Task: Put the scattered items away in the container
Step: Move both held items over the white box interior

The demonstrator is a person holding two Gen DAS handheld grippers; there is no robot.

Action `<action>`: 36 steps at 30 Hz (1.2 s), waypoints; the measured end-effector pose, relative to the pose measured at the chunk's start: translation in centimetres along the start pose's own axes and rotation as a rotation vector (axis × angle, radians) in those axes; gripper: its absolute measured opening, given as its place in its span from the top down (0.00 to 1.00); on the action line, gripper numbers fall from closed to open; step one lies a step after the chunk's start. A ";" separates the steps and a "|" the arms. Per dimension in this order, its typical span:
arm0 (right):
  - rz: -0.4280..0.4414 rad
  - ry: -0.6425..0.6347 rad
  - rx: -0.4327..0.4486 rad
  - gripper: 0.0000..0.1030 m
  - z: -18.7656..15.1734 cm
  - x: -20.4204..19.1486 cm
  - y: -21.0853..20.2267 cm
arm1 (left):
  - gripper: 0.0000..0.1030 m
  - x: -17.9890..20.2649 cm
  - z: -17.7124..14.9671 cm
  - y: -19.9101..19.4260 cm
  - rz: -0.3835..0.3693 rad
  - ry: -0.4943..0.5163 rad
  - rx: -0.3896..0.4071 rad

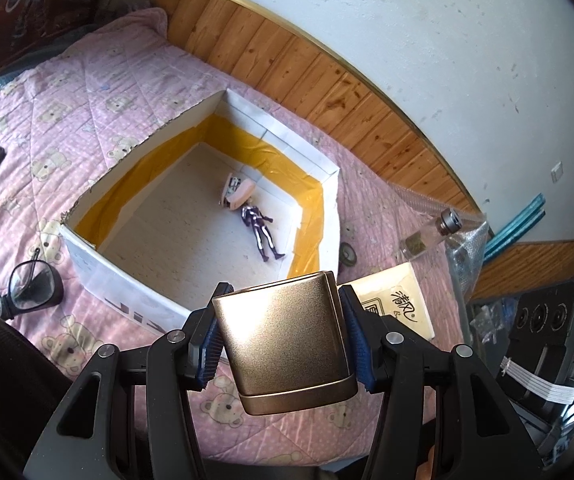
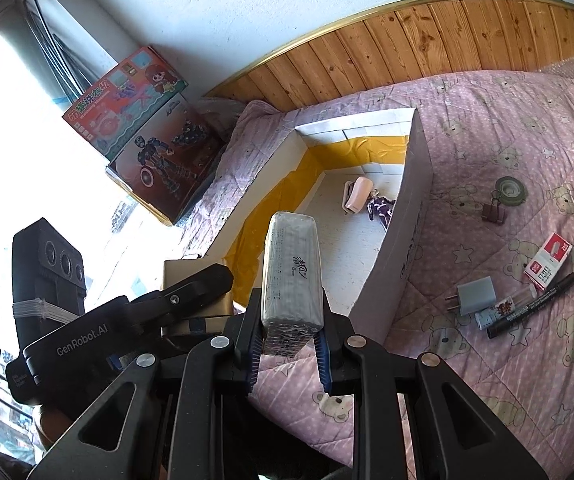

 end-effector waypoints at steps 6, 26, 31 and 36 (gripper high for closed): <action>-0.001 -0.018 -0.004 0.77 1.5 -0.6 0.9 | 0.47 -1.2 1.0 0.6 0.014 -0.015 0.000; -0.031 -0.040 -0.036 0.77 6.2 -0.5 4.2 | 0.47 -3.2 4.5 3.5 0.071 -0.013 -0.026; -0.038 -0.050 -0.048 0.77 7.3 -0.7 5.1 | 0.47 -3.7 4.9 4.1 0.080 -0.021 -0.038; -0.042 -0.060 -0.063 0.77 8.3 -1.2 6.3 | 0.47 -4.4 5.2 4.5 0.088 -0.030 -0.044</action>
Point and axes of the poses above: each gripper's, at about its wrist camera, not at the fingertips, and y roughly the way its jaws point, x to its right, z to its top, the point moved 5 cm from there along y, roughly the way its jaws point, and after that the axes turned 6 degrees about y, right-handed, at the moved point
